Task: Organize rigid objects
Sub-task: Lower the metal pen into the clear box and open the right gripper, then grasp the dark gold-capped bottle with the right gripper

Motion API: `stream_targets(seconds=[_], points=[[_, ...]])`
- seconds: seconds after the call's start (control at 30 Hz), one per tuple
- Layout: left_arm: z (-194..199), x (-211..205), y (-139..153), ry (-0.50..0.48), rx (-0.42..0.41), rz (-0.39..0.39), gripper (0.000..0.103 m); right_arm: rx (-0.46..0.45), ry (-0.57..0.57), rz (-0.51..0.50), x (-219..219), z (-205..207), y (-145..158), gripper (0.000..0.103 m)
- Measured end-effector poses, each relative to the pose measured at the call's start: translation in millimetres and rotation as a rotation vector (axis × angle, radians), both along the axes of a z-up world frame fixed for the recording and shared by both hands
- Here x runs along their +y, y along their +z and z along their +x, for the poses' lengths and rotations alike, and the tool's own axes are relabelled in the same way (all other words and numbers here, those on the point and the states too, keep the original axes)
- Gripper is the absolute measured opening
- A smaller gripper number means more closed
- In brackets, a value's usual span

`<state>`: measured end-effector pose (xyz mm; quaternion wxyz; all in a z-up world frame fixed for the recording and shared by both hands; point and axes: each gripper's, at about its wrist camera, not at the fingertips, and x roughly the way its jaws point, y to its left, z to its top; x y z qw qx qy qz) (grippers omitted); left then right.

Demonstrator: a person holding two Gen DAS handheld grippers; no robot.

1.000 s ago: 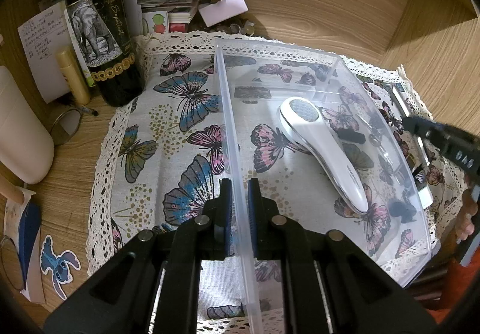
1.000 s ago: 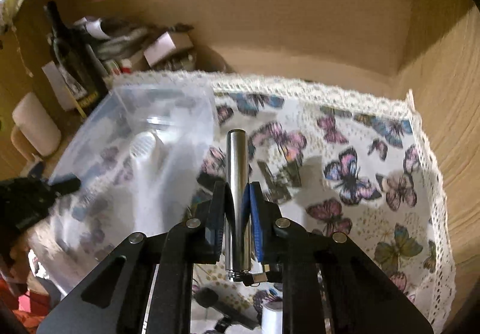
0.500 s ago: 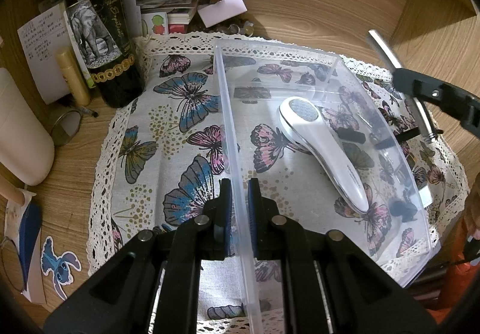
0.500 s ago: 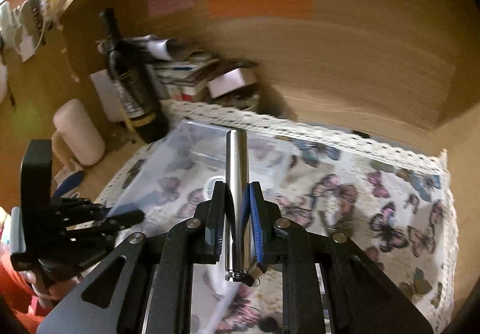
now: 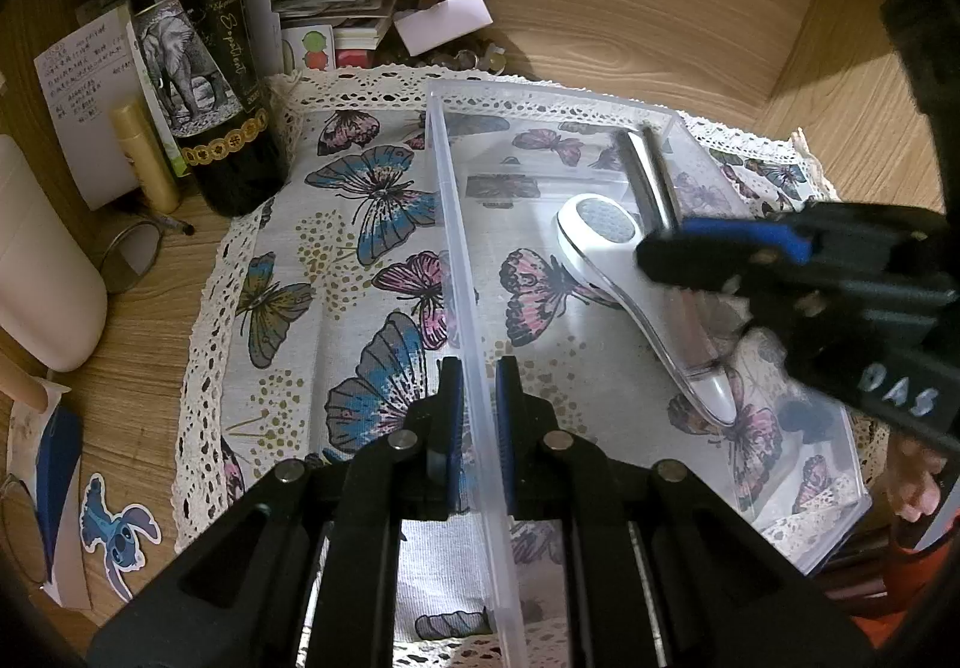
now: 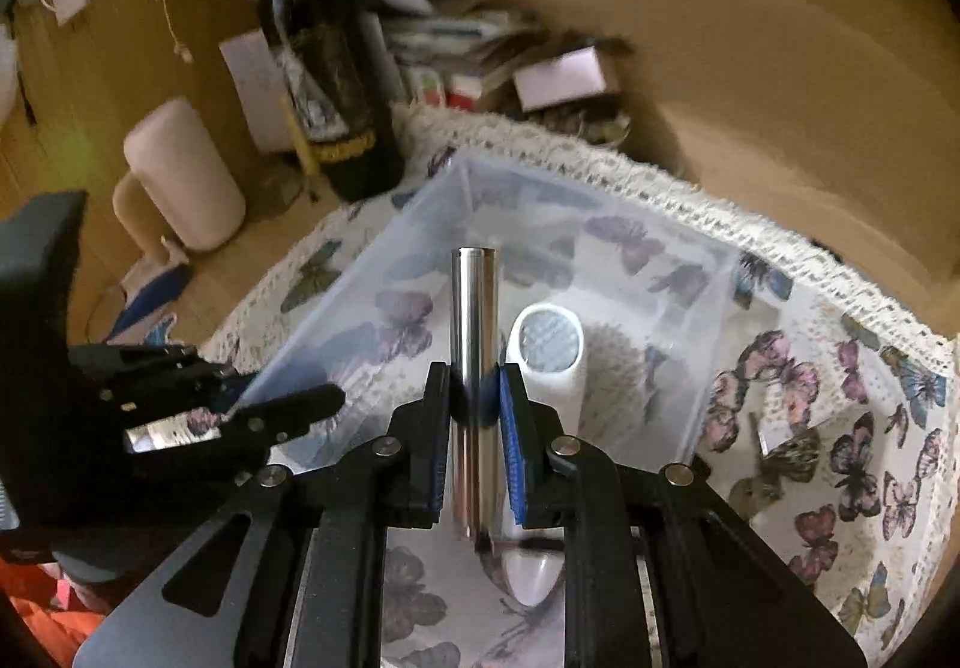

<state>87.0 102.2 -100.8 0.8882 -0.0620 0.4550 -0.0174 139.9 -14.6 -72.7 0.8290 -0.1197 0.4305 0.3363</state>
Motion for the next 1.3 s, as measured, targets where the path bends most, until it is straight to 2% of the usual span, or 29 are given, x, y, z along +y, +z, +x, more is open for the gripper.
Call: stream_targets(seconds=[0.13,0.27,0.43,0.5,0.57,0.8,0.87,0.97,1.07,1.17,1.3], points=[[0,0,0,0.001,0.000,0.000,0.011,0.037,0.009,-0.046,5,2,-13,0.014],[0,0,-1,0.002,0.001,-0.001,0.011,0.043,0.011,-0.047,3,4,-12,0.015],[1,0,-1,0.002,0.001,-0.002,0.011,0.011,-0.002,-0.035,1,3,-5,0.016],[1,0,-1,0.001,0.002,0.000,0.011,-0.011,-0.012,-0.014,-2,2,3,0.025],[1,-1,-2,0.001,0.002,-0.001,0.011,-0.040,-0.025,0.015,-8,-1,13,0.031],[1,0,-2,0.000,0.002,0.000,0.011,-0.125,-0.091,0.080,-37,-8,41,0.031],[1,0,-2,0.000,0.002,0.000,0.011,-0.144,-0.126,0.100,-51,-11,48,0.033],[1,-1,-2,0.000,0.002,-0.001,0.011,-0.172,-0.191,0.117,-73,-13,55,0.044],[1,-1,-2,-0.001,0.002,0.001,0.011,-0.161,-0.284,0.095,-99,-13,56,0.045],[1,-1,-2,0.000,0.002,0.001,0.011,-0.141,-0.361,0.078,-124,-12,48,0.047],[2,-1,-2,0.000,0.002,0.002,0.011,-0.085,-0.452,0.024,-151,-8,21,0.049]])
